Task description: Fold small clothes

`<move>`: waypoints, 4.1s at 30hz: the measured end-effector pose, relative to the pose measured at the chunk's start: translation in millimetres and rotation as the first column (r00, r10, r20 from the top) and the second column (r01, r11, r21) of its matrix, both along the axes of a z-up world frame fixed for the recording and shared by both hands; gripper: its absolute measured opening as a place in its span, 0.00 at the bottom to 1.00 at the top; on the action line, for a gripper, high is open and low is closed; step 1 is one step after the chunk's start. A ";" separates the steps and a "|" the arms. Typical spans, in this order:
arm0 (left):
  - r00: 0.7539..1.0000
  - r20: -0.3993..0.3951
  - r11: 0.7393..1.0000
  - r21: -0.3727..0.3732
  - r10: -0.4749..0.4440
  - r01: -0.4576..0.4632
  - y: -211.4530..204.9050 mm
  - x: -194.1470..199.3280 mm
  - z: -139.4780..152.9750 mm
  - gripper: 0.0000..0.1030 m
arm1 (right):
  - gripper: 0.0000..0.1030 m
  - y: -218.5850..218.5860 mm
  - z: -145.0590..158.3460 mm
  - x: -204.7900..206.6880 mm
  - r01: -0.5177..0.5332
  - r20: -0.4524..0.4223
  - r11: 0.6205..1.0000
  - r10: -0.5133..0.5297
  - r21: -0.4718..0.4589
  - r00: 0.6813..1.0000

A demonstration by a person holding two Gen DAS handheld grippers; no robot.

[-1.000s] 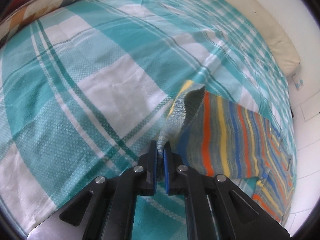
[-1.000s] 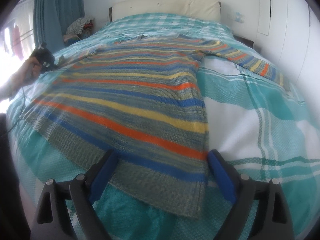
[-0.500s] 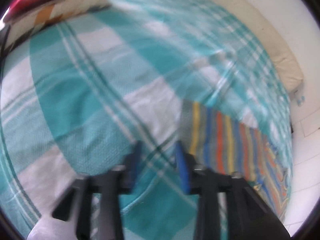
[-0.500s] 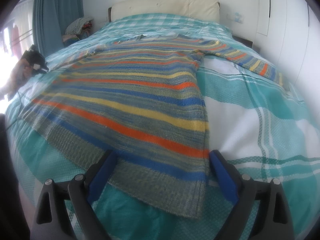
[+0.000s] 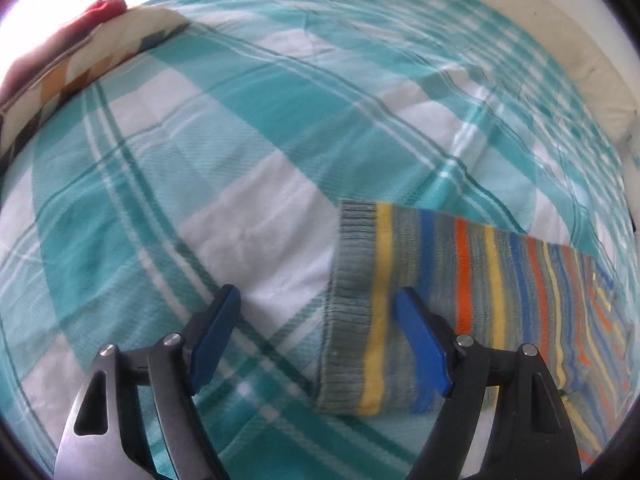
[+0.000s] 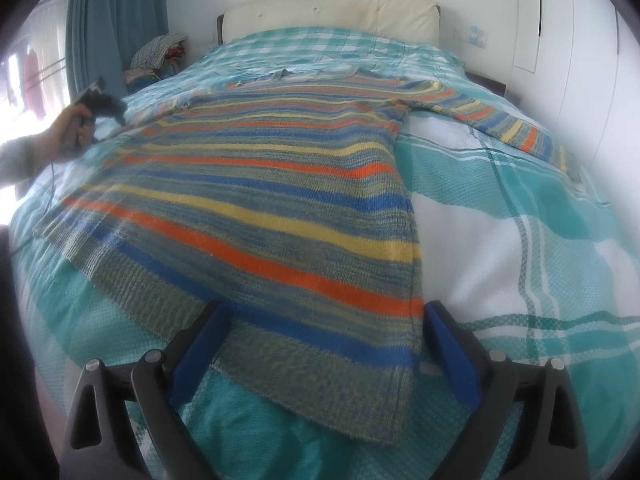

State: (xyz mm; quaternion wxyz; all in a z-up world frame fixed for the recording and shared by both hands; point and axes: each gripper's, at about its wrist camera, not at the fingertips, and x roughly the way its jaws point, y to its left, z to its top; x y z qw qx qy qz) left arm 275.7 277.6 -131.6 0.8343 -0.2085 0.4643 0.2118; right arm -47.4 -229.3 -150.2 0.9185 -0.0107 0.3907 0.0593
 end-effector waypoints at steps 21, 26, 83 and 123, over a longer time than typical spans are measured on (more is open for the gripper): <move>0.941 -0.022 0.898 0.289 -0.339 0.330 -106.8 -56.8 -19.1 1.00 | 0.99 4.2 -3.9 -1.5 0.000 0.025 1.000 0.001 -0.018 1.000; 0.940 -0.012 0.908 0.255 -0.340 0.332 -102.3 -56.9 -19.0 1.00 | 1.00 5.6 -4.4 -1.6 -0.001 0.025 1.000 0.001 -0.020 1.000; 0.940 -0.011 0.907 0.260 -0.340 0.331 -105.1 -60.7 -19.6 1.00 | 1.00 7.1 -4.9 -2.3 0.001 0.038 1.000 0.000 -0.029 0.999; 0.940 -0.011 0.907 0.260 -0.340 0.331 -105.1 -60.8 -19.6 1.00 | 1.00 7.4 -5.2 -3.0 0.000 0.042 0.999 0.001 -0.033 0.999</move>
